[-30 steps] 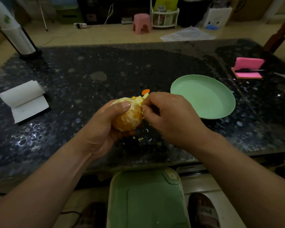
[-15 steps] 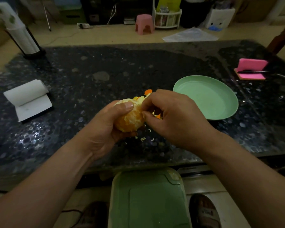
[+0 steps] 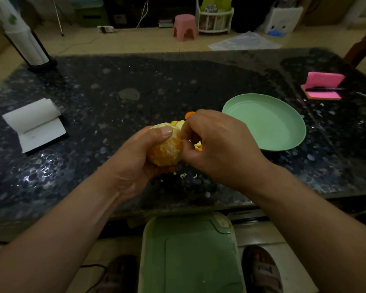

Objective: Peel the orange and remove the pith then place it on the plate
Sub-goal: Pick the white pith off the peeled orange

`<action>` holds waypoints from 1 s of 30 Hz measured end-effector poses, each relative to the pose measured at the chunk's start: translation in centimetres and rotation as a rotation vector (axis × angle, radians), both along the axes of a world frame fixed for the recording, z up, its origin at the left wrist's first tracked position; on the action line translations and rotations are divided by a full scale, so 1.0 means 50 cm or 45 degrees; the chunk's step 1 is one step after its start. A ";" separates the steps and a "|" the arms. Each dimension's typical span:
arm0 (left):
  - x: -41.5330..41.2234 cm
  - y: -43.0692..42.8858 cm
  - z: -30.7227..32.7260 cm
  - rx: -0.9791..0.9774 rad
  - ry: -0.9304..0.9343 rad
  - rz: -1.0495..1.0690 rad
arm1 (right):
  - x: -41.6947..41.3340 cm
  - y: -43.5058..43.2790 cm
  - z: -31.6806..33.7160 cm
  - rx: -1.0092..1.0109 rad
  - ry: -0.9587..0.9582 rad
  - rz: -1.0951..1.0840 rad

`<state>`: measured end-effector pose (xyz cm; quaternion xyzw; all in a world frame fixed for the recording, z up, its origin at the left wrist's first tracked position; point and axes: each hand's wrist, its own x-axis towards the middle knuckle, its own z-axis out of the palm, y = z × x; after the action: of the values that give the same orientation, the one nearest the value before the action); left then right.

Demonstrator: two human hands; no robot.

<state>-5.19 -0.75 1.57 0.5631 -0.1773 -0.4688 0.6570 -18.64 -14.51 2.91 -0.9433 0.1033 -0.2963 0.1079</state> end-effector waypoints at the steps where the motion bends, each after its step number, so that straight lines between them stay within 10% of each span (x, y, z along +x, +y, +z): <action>1: 0.000 0.000 0.000 0.000 0.007 -0.006 | 0.000 0.000 -0.002 0.007 -0.014 -0.002; 30: 0.017 0.013 0.018 -0.144 0.140 0.023 | -0.004 0.015 0.005 0.827 -0.005 -0.034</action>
<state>-4.33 -0.10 2.49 0.5000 -0.1620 -0.4823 0.7008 -18.86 -13.78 3.15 -0.8575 0.2045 -0.2512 0.3996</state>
